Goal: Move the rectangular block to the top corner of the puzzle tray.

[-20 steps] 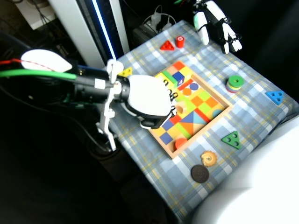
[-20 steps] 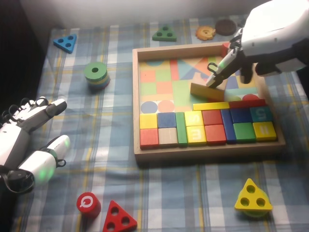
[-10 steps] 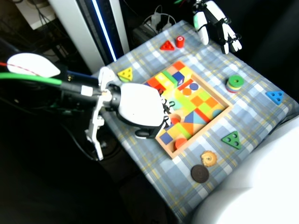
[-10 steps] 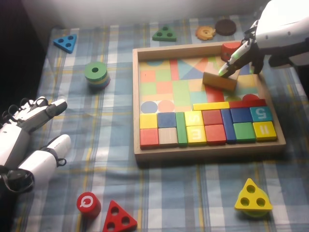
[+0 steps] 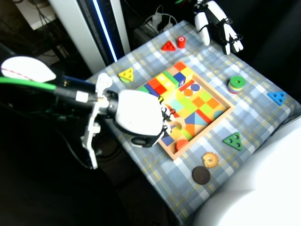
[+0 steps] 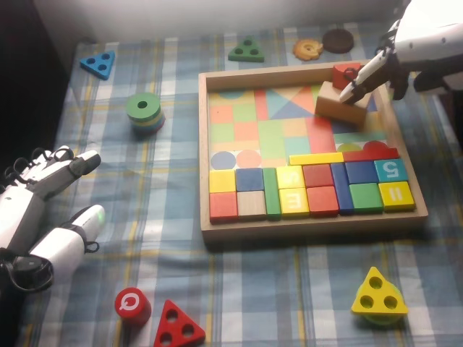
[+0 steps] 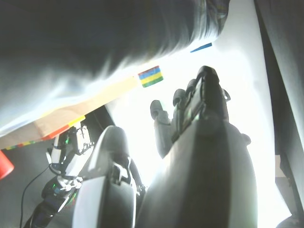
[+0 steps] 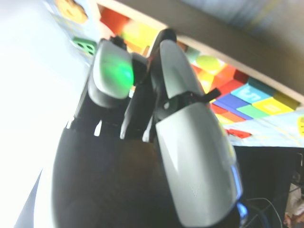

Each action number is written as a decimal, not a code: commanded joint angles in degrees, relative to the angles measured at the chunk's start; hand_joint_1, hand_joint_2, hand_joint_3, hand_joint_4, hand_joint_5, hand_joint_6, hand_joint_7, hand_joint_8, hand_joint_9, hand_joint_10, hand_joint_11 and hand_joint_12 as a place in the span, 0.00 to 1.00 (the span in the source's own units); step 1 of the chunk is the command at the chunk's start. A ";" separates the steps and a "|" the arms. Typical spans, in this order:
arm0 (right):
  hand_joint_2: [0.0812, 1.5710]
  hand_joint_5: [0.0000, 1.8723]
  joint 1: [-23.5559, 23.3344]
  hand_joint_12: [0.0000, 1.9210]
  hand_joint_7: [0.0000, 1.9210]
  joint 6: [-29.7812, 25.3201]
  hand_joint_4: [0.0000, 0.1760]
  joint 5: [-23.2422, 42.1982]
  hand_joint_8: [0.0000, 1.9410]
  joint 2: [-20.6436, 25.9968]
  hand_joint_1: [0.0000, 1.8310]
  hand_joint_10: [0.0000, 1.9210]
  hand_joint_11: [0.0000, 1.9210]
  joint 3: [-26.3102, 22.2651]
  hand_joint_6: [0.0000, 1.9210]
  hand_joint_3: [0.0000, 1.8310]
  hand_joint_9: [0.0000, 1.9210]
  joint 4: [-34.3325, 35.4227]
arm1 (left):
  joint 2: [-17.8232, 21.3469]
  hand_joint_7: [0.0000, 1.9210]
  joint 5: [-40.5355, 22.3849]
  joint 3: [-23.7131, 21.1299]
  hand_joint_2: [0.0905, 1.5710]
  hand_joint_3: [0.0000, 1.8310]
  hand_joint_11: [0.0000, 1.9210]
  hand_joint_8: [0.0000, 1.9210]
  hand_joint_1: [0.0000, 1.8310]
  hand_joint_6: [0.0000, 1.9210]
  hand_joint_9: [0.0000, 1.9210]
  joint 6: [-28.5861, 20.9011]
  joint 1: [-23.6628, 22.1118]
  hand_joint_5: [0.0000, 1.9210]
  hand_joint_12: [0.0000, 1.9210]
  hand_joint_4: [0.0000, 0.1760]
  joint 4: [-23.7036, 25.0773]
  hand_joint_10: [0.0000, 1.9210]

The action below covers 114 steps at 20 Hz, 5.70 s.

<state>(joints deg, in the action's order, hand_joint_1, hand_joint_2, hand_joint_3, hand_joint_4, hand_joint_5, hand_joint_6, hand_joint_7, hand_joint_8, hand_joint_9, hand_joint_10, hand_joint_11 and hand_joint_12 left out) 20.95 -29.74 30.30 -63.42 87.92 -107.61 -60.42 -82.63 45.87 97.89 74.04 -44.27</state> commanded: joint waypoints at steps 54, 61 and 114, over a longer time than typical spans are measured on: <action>0.76 0.24 -5.26 1.00 0.67 12.29 0.00 -7.46 1.00 4.91 0.89 1.00 0.82 -1.95 0.00 0.00 0.79 16.82 | 0.15 0.10 -6.13 -0.20 0.87 0.00 0.00 0.00 0.39 0.00 0.04 -0.21 -0.21 0.22 0.00 0.38 2.24 0.00; 0.84 0.14 3.53 1.00 0.60 69.02 0.00 -4.05 1.00 17.15 0.43 1.00 0.74 -20.12 0.00 0.01 0.74 72.29 | 0.26 0.09 -7.34 -0.42 0.88 0.00 0.00 0.00 0.38 0.00 0.04 -0.40 0.24 0.22 0.00 0.31 1.55 0.00; 0.64 0.14 54.74 0.01 0.10 112.16 0.12 69.23 0.00 4.99 0.00 0.01 0.01 -44.86 0.01 0.00 0.05 143.59 | -0.49 0.09 -10.23 1.19 0.88 0.00 0.00 0.00 0.34 0.00 0.04 -3.74 -1.54 0.22 0.00 0.34 5.74 0.00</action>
<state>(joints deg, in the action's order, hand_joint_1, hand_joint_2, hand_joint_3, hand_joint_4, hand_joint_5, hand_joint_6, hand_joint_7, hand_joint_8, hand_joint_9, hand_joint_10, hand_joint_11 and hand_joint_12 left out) 75.99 82.63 93.01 -58.63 42.98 38.24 -61.21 -86.48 47.11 94.32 72.69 -40.93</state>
